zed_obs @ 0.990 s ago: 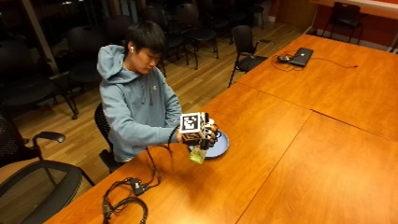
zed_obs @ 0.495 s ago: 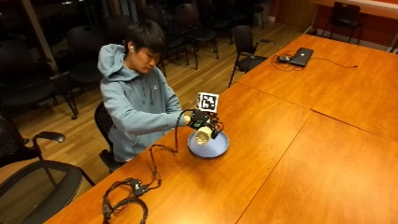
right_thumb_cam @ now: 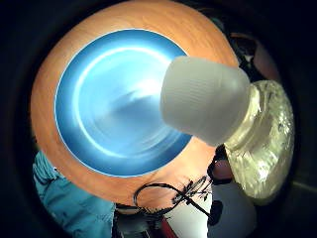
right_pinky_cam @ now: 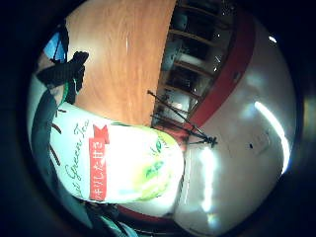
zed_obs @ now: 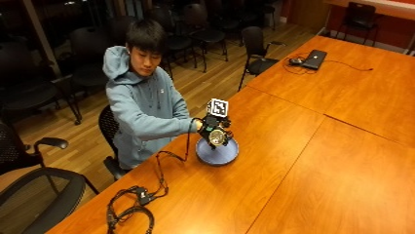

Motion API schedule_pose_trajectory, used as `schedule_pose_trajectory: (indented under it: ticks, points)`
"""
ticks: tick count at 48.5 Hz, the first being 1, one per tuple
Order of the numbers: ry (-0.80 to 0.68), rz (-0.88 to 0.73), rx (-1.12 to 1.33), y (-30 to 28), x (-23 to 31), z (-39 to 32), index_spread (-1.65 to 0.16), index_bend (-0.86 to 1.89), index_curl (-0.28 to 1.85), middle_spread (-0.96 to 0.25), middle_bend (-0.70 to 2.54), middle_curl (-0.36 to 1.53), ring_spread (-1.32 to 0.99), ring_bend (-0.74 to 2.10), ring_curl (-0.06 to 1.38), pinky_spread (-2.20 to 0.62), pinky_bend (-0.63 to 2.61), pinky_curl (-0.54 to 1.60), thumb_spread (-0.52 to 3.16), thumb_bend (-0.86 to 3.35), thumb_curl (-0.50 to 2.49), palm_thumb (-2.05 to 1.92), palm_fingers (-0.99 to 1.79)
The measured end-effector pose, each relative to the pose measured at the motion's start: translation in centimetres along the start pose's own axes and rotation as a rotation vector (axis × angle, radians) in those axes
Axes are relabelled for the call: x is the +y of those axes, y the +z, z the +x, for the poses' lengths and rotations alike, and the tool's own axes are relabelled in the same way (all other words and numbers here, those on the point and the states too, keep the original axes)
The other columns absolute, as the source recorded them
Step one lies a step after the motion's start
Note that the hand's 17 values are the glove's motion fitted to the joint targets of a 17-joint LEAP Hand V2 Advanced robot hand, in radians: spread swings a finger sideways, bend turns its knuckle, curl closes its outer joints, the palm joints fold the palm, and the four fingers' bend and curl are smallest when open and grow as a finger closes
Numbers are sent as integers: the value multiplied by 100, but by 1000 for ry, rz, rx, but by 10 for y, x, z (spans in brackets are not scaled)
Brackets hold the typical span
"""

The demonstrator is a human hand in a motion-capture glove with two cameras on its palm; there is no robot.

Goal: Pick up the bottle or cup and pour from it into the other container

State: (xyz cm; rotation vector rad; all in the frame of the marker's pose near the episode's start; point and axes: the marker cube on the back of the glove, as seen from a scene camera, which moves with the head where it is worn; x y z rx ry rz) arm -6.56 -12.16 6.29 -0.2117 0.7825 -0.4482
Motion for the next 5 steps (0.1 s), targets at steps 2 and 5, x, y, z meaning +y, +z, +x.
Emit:
schedule_pose_trajectory:
  ticks: [2, 5]
  points:
    - [3, 7, -12, -2, -1, -4, -11, 12, 35, -6, 27, 52, -15, 47, 45, -25, 49, 39, 26, -4, 69, 103, 114]
    - [14, 14, -35, -6, -3, -12, -11, 13, 35, -7, 27, 51, -15, 47, 45, -25, 49, 39, 26, -4, 69, 103, 114]
